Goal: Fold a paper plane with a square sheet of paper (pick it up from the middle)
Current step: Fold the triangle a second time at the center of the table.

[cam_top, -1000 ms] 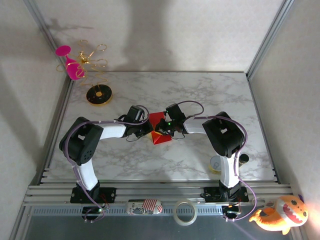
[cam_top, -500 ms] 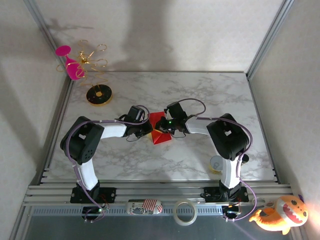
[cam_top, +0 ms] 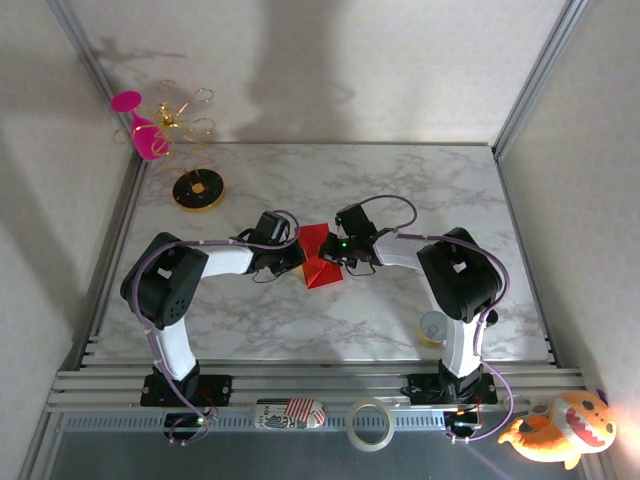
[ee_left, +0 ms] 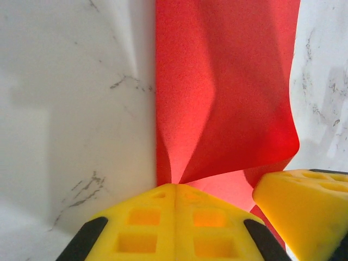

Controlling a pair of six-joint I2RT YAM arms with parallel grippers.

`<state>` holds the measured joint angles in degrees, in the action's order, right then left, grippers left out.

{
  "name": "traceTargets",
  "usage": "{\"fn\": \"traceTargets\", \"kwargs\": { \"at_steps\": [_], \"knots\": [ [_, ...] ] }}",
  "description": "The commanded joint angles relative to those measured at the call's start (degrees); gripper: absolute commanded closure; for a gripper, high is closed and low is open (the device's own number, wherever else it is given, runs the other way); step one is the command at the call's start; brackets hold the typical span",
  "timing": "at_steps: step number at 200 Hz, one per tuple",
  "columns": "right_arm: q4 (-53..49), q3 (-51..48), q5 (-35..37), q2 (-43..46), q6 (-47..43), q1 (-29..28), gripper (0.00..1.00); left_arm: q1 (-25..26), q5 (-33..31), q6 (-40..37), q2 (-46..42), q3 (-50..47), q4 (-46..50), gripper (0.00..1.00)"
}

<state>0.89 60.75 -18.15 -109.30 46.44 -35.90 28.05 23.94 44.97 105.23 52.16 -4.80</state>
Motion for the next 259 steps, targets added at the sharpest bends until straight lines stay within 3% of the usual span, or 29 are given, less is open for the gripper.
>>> {"fn": "traceTargets", "kwargs": {
  "at_steps": [1, 65, 145, 190, 259],
  "knots": [
    [-1.7, -1.5, 2.6, -1.0, -0.2, 0.7, 0.95, 0.3, -1.4, -0.9, 1.0, 1.3, 1.9, 1.00],
    [-1.1, -3.8, 3.9, -1.3, 2.1, 0.8, 0.95, 0.4, -0.7, -1.5, -0.4, 3.0, 1.7, 1.00],
    [-2.0, -3.9, 4.5, -1.6, 2.4, 0.9, 0.95, 4.3, 0.0, 1.8, -8.9, -0.5, 1.2, 0.84],
    [-2.4, -4.1, 4.3, -2.1, 2.8, 0.9, 0.96, 8.5, 0.0, 8.0, -10.0, -6.2, -2.8, 0.84],
    [-2.3, -4.3, 3.9, -2.6, 3.2, 1.0, 0.96, 9.1, -1.0, 8.7, -7.8, -6.8, -3.5, 0.84]
  ]
}}
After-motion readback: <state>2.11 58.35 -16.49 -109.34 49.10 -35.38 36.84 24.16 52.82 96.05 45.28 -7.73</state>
